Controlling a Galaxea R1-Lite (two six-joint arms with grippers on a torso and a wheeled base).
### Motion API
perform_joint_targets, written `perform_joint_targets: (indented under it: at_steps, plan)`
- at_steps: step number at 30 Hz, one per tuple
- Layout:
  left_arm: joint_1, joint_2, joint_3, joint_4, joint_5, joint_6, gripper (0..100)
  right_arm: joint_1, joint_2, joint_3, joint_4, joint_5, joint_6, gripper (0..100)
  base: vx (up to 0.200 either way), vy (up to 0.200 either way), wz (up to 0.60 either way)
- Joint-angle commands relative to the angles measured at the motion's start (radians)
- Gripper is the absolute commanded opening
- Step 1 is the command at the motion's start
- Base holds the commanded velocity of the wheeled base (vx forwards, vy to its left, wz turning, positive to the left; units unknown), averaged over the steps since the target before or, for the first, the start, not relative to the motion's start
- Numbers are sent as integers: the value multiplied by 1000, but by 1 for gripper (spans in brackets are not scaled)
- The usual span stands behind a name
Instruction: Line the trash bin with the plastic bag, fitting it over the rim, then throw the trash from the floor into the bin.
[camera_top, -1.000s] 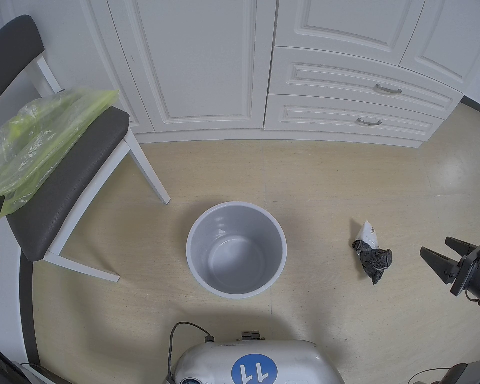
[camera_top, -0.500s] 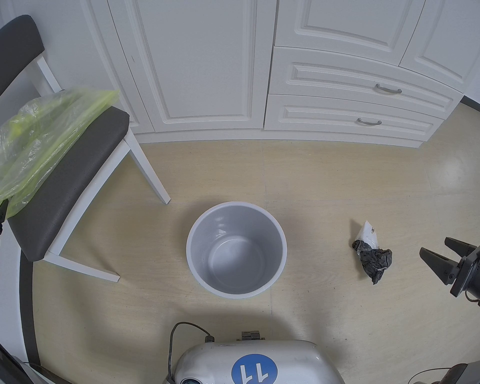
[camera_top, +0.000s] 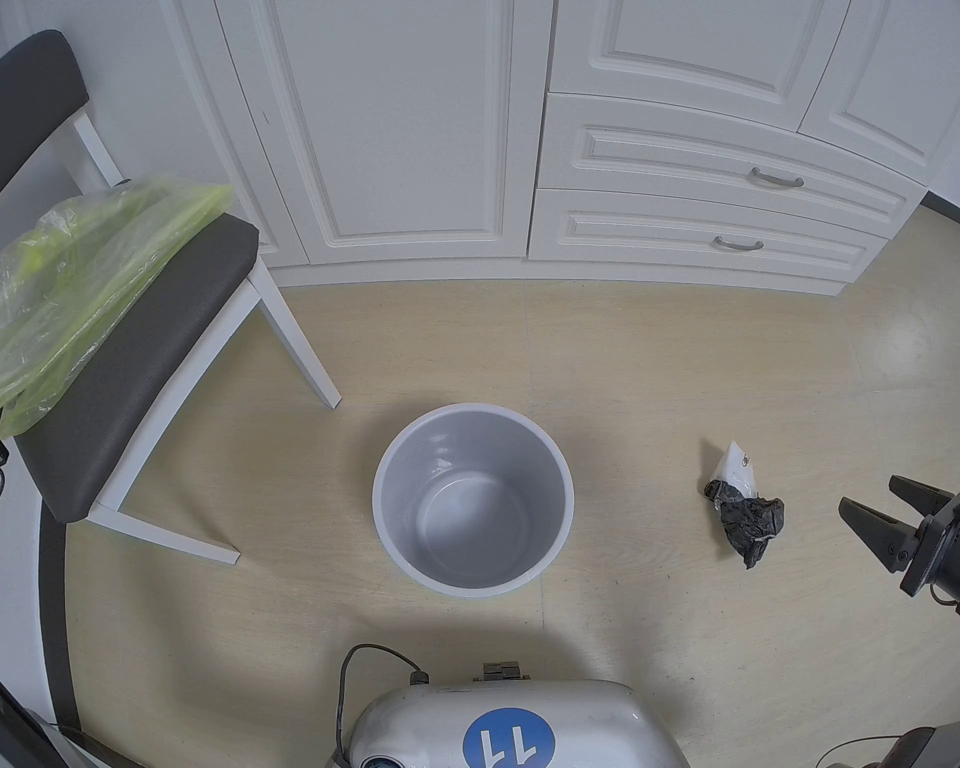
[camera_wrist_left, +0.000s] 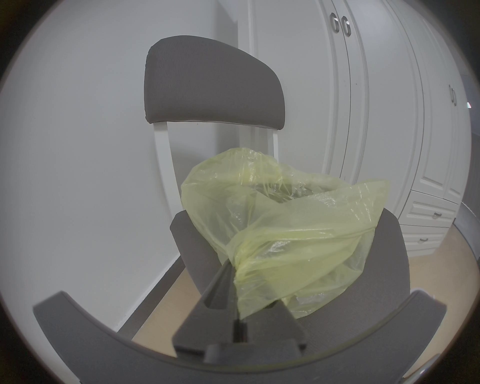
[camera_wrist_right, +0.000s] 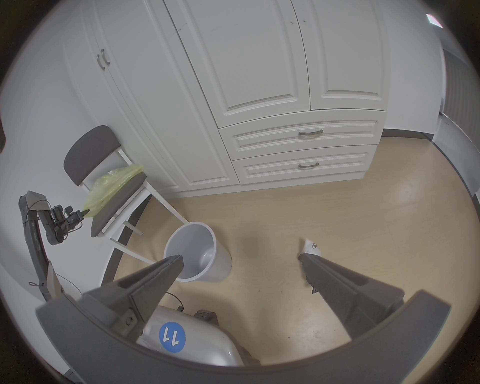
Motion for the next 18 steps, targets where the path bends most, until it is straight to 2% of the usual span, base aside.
perform_joint_targets:
  at_steps: [1, 7, 10, 11, 13, 17, 18]
  plan:
    - [-1, -26, 16, 0, -1, 5, 0, 0, -5, 4, -1, -7, -10, 100, 0, 0, 0]
    - [-1, -107, 46, 0, -2, 5, 0, 0, -25, 15, -1, -8, -56, 100, 0, 0, 0]
    - [-22, -178, 63, 2, -4, -2, 0, 0, -60, 22, 1, -8, -151, 100, 0, 0, 0]
    - [-27, -184, 63, 2, -2, -4, 0, 0, -65, 24, 1, -8, -158, 100, 0, 0, 0]
    - [-56, -275, 72, 6, 2, -5, 0, 0, -88, 22, 1, -1, -194, 100, 0, 0, 0]
    - [-144, -440, 135, 29, 2, -7, 0, 0, -85, -2, 1, -10, -194, 100, 0, 0, 0]
    - [-231, -531, 164, 74, 1, -4, 0, -1, -83, -19, 5, -11, -185, 100, 0, 0, 0]
